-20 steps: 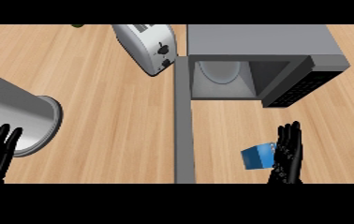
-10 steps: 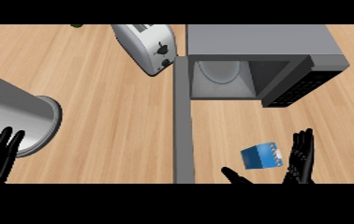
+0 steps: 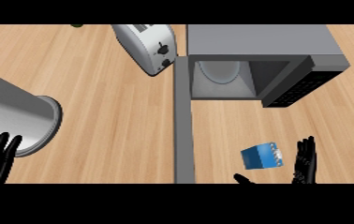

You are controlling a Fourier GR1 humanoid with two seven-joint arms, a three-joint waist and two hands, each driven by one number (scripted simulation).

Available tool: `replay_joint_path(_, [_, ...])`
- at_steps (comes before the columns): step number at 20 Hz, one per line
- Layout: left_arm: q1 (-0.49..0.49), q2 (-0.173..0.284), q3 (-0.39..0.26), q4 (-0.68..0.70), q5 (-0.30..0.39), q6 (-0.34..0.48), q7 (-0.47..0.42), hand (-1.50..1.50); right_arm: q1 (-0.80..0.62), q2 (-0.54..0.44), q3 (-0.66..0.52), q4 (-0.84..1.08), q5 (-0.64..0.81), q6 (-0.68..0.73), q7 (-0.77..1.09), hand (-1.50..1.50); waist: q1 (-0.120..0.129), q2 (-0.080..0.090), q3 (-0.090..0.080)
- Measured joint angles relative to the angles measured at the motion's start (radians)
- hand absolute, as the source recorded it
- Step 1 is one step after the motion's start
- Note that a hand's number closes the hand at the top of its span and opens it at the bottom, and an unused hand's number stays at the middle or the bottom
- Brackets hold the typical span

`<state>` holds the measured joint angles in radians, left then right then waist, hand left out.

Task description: Pick up the milk, place it into the microwave and close the microwave

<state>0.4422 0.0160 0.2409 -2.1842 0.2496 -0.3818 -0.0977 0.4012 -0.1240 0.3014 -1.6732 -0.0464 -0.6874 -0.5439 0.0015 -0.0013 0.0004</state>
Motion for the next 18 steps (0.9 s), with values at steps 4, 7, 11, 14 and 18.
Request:
replay_joint_path(4, [-0.018, 0.006, 0.006, -0.012, 0.013, 0.009, 0.03, -1.5, -0.005, -0.008, -0.038, 0.08, -0.037, 0.055, -0.043, -1.5, 0.0, 0.0, 0.0])
replay_joint_path(7, [-0.009, -0.001, 0.005, 0.0, 0.004, 0.0, 0.013, -1.5, -0.057, -0.005, -0.081, 0.158, -0.056, 0.083, -0.056, -1.5, 0.001, 0.001, 0.0])
replay_joint_path(11, [0.005, -0.005, 0.032, 0.042, 0.001, -0.035, -0.038, -1.5, -0.09, 0.0, -0.128, 0.233, -0.07, 0.108, -0.084, -1.5, 0.002, 0.001, 0.0])
replay_joint_path(14, [-0.019, -0.001, 0.047, 0.035, 0.017, -0.032, -0.005, -1.5, -0.11, 0.012, -0.149, 0.289, -0.078, 0.131, -0.107, -1.5, 0.001, 0.001, 0.0])
replay_joint_path(18, [-0.008, -0.005, 0.054, 0.011, 0.027, -0.035, 0.013, -1.5, -0.124, 0.007, -0.183, 0.382, -0.107, 0.21, -0.169, -1.5, 0.002, 0.001, 0.0])
